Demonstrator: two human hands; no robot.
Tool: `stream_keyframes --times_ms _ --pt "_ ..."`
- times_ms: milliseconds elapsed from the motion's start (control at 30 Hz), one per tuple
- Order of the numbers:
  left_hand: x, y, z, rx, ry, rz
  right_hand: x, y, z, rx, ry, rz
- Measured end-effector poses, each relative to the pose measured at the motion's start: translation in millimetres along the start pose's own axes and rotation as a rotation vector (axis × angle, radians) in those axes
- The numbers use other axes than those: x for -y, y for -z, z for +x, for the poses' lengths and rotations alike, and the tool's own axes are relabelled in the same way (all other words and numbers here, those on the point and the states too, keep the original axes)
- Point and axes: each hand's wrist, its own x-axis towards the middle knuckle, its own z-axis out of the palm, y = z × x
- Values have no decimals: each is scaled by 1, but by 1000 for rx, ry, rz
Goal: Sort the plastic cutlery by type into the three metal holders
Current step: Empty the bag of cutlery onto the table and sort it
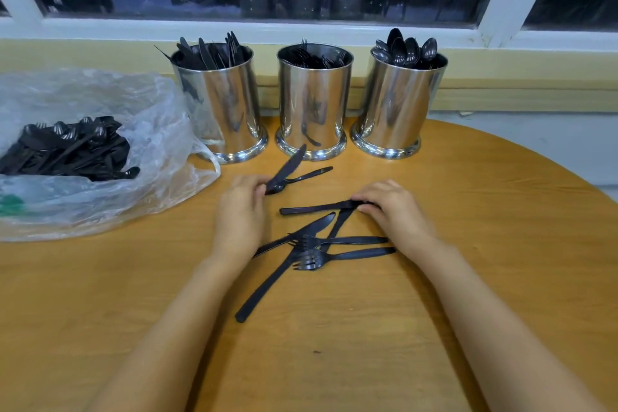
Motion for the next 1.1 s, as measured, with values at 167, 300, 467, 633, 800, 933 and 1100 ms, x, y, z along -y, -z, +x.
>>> stream_keyframes --times_ms 167,300,467,633,800,933,1100 --pt "1 13 5 -36 300 -396 8 3 1 -40 70 -159" --pt "-17 22 4 -56 219 -418 17 11 1 -273 173 -134" --pt "-43 19 -13 193 -81 -70 39 4 3 -330 212 83" --pt "-39 19 -14 364 -223 249 31 1 0 -324 64 329" --pt "-30 25 -4 359 -39 210 15 4 2 -191 -128 399" --pt "-18 31 0 342 129 38 2 -2 -5 74 -134 166" --pt "-21 37 1 271 72 -37 4 -5 -3 73 -53 121"
